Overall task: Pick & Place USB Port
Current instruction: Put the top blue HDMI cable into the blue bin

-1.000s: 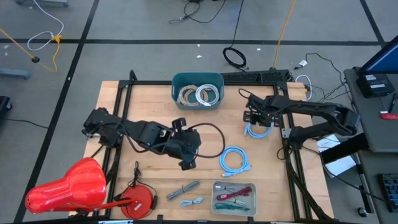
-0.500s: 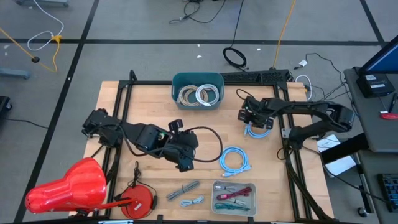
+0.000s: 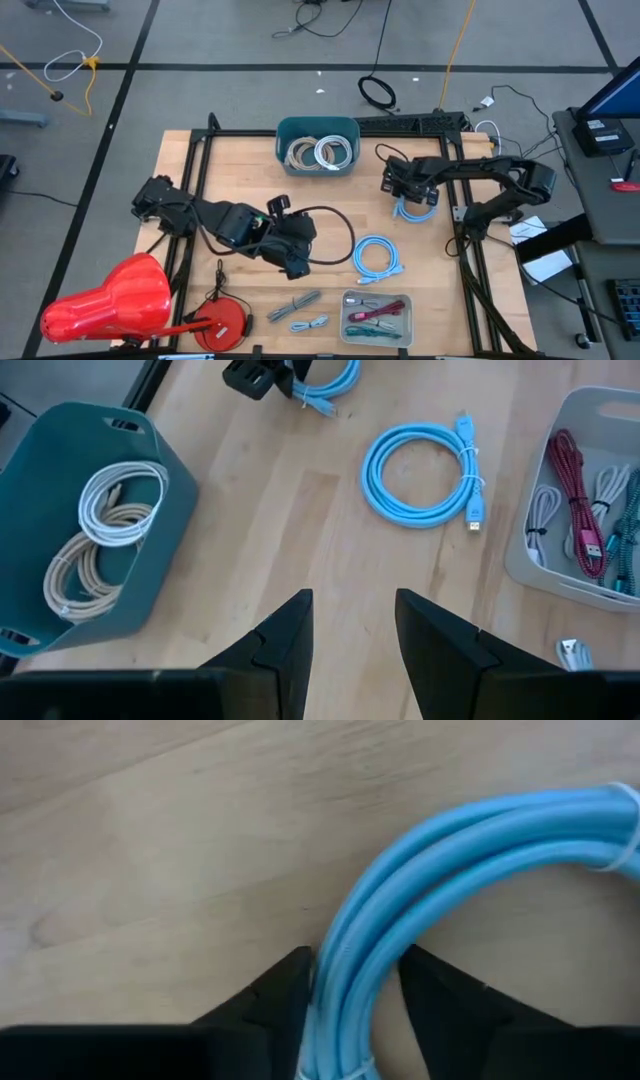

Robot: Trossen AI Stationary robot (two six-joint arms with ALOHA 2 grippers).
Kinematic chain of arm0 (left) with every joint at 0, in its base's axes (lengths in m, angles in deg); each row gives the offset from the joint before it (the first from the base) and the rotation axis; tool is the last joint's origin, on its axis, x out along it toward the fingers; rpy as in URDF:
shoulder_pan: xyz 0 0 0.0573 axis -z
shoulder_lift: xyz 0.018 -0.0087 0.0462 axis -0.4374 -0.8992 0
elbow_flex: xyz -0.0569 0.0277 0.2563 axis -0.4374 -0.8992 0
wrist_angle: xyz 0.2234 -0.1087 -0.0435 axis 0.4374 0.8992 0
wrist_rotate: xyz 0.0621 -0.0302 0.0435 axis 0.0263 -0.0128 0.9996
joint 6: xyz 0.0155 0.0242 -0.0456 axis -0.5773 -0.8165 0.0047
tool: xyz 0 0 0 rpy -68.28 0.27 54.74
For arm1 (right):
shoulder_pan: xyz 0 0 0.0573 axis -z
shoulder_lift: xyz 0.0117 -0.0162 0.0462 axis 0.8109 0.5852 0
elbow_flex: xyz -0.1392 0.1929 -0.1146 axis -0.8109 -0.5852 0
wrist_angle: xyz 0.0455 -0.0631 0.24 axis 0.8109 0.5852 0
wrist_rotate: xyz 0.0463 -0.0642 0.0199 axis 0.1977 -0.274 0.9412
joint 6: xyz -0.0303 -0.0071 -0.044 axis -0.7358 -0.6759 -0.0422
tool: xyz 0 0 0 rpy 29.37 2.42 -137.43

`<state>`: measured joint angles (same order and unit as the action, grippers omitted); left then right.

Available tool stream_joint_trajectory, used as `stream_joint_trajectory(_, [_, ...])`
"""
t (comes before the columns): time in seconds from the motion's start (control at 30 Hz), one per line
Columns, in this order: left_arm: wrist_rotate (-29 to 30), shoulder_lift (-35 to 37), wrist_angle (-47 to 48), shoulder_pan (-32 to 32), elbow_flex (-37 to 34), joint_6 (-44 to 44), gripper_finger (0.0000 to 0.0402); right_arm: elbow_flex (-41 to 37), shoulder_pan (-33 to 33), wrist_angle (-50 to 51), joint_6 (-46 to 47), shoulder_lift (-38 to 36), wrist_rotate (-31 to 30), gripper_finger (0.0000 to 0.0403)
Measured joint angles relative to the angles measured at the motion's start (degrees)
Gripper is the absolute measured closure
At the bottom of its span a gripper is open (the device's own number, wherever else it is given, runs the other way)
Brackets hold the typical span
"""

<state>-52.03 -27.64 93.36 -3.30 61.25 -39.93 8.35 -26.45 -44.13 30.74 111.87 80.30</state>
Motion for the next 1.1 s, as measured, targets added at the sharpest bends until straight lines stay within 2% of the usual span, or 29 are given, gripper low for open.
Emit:
stream_joint_trajectory(0.2, [0.1, 0.0, 0.8, 0.6, 0.0, 2.1, 0.0254, -0.1, -1.1, -1.9, -4.4, -2.0, -2.0, 0.036])
stream_joint_trajectory(0.47, [1.6, 0.0, 0.8, 0.5, 0.0, 1.9, 0.0254, -0.3, -5.5, -3.2, -10.6, -10.7, 1.2, 0.0371])
stream_joint_trajectory(0.6, [1.9, 0.0, 0.8, 0.2, 0.0, 2.1, 0.0254, 1.3, -9.6, -1.6, -9.0, -17.1, 1.3, 0.0371])
stream_joint_trajectory(0.73, [3.0, 0.0, 1.3, -0.7, 0.0, 5.2, 0.0254, 5.8, -12.1, -4.6, -7.0, -20.6, 1.0, 0.0371])
stream_joint_trajectory(0.9, [7.0, 0.0, 5.2, -3.1, 0.0, 18.2, 0.0254, 16.3, -12.9, -12.4, -9.4, -18.3, -0.6, 0.0371])
stream_joint_trajectory(1.1, [7.4, 1.3, 11.3, -4.7, 0.1, 26.0, 0.0254, 34.3, -10.8, -9.9, -21.9, -5.4, -1.8, 0.0371])
